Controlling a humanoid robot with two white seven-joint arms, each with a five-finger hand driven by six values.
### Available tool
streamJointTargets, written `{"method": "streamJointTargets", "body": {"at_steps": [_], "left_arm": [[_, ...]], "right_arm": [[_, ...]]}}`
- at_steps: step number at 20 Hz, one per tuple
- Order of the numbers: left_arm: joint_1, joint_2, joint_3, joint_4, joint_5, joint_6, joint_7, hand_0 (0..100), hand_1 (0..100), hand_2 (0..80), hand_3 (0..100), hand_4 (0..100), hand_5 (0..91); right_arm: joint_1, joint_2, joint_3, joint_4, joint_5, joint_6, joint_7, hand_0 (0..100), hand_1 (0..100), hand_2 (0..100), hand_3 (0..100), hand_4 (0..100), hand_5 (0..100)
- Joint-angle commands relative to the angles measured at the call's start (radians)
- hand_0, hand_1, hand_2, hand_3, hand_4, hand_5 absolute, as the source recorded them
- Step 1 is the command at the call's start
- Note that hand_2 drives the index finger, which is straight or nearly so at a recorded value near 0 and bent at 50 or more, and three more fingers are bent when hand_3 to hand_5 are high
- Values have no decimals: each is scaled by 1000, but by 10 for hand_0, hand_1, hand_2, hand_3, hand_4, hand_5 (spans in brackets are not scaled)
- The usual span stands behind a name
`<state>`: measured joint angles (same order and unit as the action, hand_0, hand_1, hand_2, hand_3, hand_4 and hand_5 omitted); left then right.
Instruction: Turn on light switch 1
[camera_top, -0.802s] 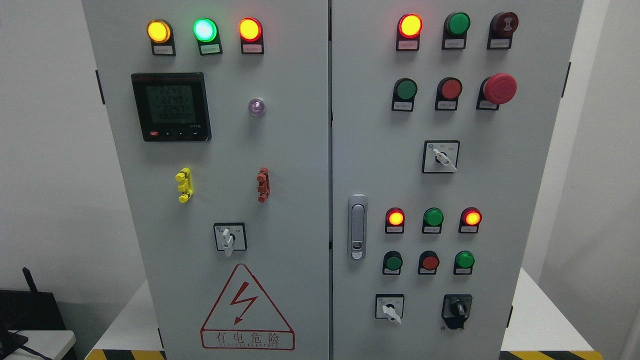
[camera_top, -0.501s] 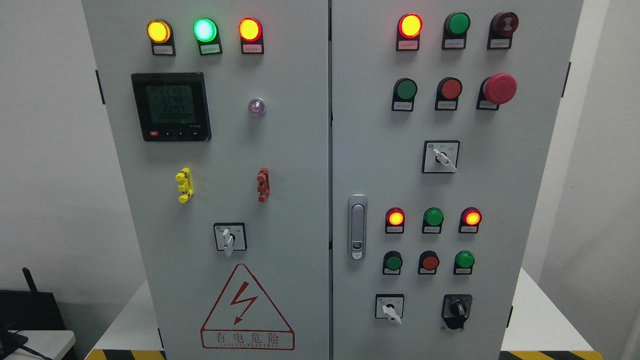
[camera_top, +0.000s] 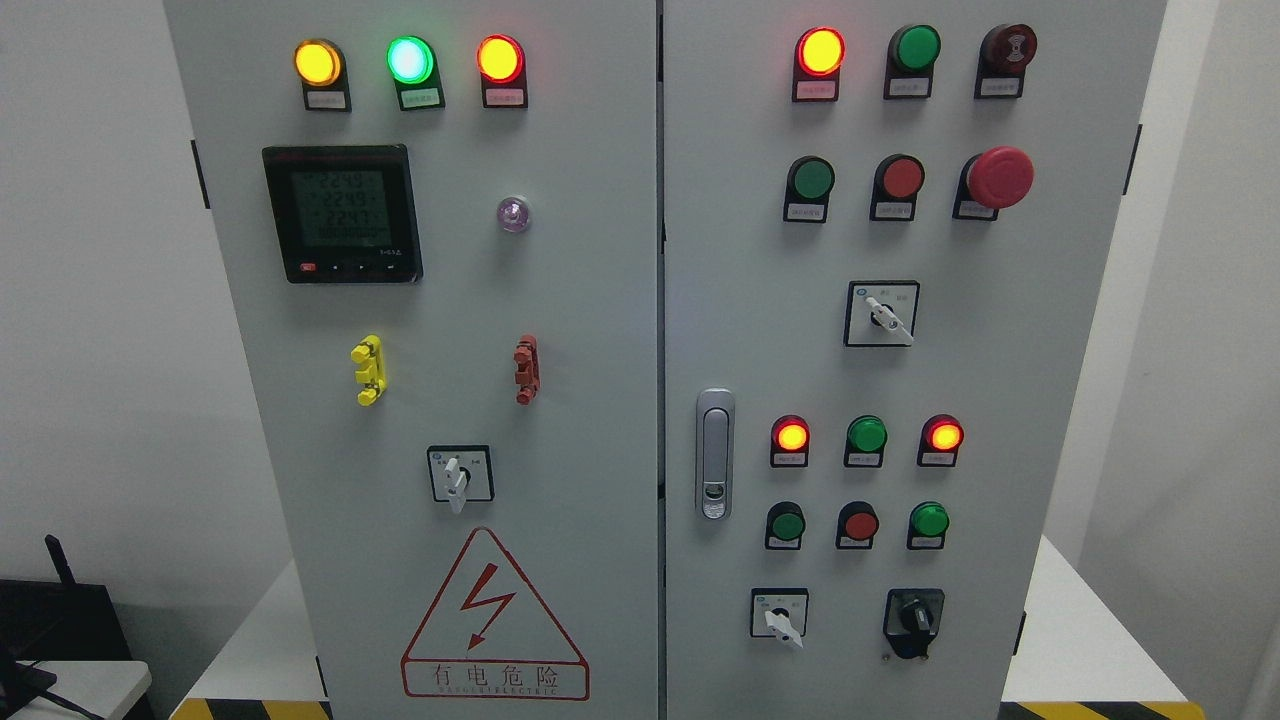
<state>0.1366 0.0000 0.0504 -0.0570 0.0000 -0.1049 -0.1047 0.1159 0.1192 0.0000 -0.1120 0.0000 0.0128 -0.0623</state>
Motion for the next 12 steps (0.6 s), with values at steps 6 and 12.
{"method": "streamJointTargets", "body": {"at_steps": [6,12], "left_arm": [[43,20,71,-133,20,2,-1,480,0,0,0,0,0],[98,46,81,-187,20,-70,5,477,0,0,0,0,0]], "right_arm": [[1,0,17,0,-25,1,-1,120,389,0,0,0,0],[-1,0,17,0,-25,-1,-1,120,389,0,0,0,0]]}}
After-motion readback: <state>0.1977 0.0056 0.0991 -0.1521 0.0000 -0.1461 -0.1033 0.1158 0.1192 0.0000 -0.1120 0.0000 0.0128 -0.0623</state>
